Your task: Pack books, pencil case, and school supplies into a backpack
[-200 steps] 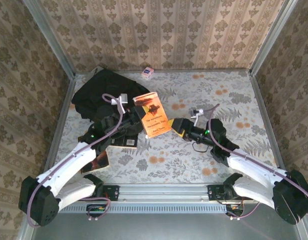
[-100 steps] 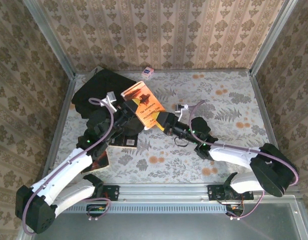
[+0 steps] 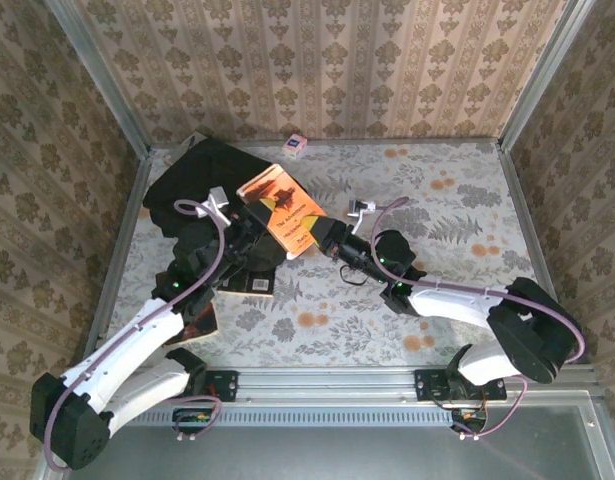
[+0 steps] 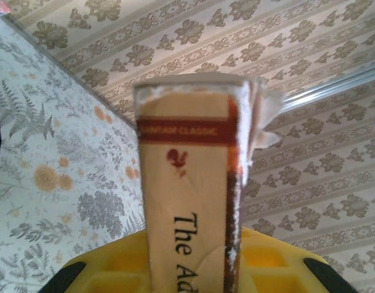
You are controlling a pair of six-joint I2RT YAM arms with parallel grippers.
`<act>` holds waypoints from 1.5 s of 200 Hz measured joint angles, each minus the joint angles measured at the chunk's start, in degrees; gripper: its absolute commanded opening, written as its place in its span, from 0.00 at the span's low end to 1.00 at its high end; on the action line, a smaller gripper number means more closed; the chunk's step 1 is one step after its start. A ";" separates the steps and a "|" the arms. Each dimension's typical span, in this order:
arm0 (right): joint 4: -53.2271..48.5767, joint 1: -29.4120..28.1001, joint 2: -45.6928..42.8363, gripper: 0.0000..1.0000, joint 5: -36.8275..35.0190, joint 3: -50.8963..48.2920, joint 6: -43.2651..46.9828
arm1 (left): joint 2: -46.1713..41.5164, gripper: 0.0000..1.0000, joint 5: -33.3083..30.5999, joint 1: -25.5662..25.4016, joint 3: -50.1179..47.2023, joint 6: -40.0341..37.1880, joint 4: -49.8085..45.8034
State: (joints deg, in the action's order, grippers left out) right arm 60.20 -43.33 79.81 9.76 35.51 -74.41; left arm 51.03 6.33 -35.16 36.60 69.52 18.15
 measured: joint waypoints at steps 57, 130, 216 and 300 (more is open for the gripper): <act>-21.31 5.03 -17.51 0.00 -5.31 -3.15 9.18 | 7.58 0.82 1.75 2.45 18.16 -22.01 -26.05; -42.23 19.21 -37.03 0.00 -5.40 -13.79 13.20 | 40.22 0.88 -8.85 -6.38 47.63 -58.60 -60.30; -48.78 32.48 -43.32 0.00 4.00 -18.56 11.63 | 55.32 0.89 -18.99 -6.75 60.28 -73.02 -74.31; -46.49 34.51 -39.19 0.00 8.70 -18.93 9.92 | 58.99 0.63 -20.26 -4.11 60.48 -73.75 -76.52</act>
State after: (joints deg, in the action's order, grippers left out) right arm 13.72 -8.82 40.62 18.46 16.58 -64.49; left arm 110.02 -13.93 -39.27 97.08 -4.23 -58.37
